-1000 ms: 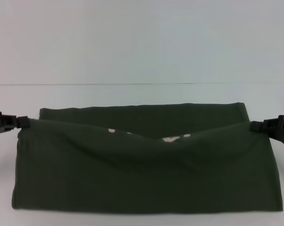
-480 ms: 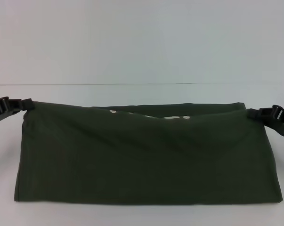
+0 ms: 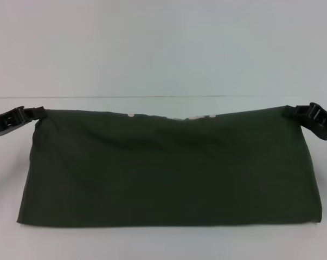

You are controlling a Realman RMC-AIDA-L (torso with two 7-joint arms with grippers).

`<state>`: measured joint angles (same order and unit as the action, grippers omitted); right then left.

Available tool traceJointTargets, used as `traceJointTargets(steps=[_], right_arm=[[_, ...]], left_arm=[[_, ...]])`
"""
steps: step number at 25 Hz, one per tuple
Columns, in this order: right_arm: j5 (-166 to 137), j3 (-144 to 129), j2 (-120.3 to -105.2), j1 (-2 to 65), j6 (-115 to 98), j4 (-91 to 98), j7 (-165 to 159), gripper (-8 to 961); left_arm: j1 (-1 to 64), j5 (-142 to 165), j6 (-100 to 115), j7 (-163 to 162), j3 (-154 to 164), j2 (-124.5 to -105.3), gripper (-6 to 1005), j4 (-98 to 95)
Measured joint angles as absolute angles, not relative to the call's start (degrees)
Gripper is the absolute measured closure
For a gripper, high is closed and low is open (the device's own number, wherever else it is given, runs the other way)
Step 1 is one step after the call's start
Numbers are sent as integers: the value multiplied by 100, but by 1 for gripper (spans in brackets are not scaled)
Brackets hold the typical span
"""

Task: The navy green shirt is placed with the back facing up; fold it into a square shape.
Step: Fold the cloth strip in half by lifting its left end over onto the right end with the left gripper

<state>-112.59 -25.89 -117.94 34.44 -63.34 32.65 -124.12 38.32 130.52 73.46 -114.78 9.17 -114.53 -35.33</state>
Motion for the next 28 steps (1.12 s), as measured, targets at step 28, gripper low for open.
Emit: traceJointTargets(steps=[28], right_arm=[[-11177,-2821,-11990,3943,-4887,2812,-11871,877]], left_arm=[[3940,12607,5837,-10785,1081,-11793,997,-3293]])
